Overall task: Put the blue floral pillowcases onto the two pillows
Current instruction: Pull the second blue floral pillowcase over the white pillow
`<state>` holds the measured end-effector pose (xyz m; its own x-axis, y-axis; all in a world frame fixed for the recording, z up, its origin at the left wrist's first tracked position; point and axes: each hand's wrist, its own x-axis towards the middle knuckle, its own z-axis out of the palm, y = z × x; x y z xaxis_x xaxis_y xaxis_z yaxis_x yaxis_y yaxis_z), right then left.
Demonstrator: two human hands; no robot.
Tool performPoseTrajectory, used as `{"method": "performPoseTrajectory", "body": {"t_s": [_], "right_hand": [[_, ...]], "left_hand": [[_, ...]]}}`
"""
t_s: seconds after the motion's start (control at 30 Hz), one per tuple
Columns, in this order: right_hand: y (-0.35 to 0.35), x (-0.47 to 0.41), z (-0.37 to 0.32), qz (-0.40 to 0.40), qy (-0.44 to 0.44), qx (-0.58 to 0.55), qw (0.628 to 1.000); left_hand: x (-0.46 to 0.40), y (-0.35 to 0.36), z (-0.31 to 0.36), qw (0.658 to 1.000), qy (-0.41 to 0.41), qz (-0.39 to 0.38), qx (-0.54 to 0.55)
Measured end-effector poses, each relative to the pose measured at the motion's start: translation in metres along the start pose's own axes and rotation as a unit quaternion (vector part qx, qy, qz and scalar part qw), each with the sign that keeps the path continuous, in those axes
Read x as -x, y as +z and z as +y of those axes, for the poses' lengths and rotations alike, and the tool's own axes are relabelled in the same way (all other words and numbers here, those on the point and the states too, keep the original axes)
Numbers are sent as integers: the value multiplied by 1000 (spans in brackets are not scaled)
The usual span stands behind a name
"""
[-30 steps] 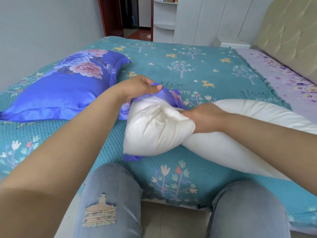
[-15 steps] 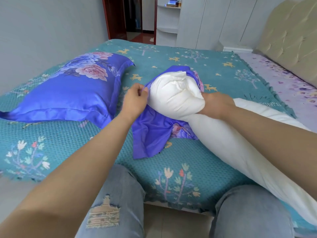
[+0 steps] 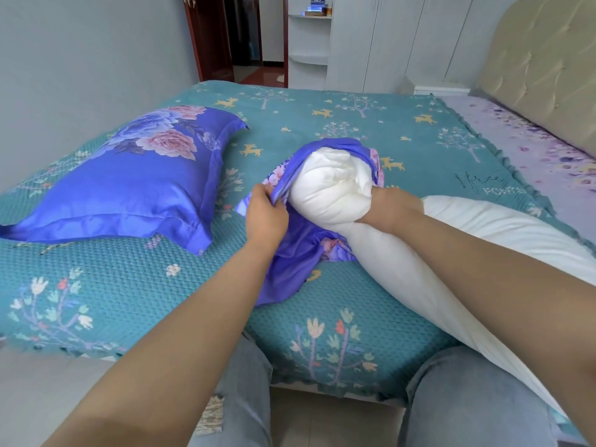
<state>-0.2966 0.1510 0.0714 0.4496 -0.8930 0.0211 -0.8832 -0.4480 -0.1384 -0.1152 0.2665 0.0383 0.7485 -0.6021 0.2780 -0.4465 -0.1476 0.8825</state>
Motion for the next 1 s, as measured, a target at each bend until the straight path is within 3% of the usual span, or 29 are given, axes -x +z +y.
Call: {"method": "performPoseTrajectory", "body": {"t_s": [0.1, 0.23, 0.37, 0.43, 0.5, 0.57, 0.67, 0.83, 1.0], "right_hand": [[4, 1, -2, -2, -3, -4, 1000], [9, -2, 5, -19, 26, -28, 999], [14, -9, 17, -24, 64, -79, 994], [17, -9, 19, -22, 56, -76, 995], [20, -7, 13, -35, 52, -45, 997], [24, -5, 4, -53, 46, -15, 997], [32, 2, -9, -44, 41, 5, 998], [51, 14, -20, 14, -10, 37, 999], [48, 33, -15, 56, -164, 53, 983]], "left_hand": [[10, 19, -6, 995, -35, -20, 89], [22, 32, 14, 950, -119, -62, 283], [59, 50, 34, 949, -9, -221, 227], [66, 58, 26, 954, 19, -249, 169], [56, 53, 25, 973, 33, -200, 109], [37, 41, 35, 993, 55, -96, 37], [5, 22, 49, 996, 82, -7, -20], [-31, 11, 47, 998, 11, -25, -57], [-25, 16, 36, 986, 73, -37, -143]]}}
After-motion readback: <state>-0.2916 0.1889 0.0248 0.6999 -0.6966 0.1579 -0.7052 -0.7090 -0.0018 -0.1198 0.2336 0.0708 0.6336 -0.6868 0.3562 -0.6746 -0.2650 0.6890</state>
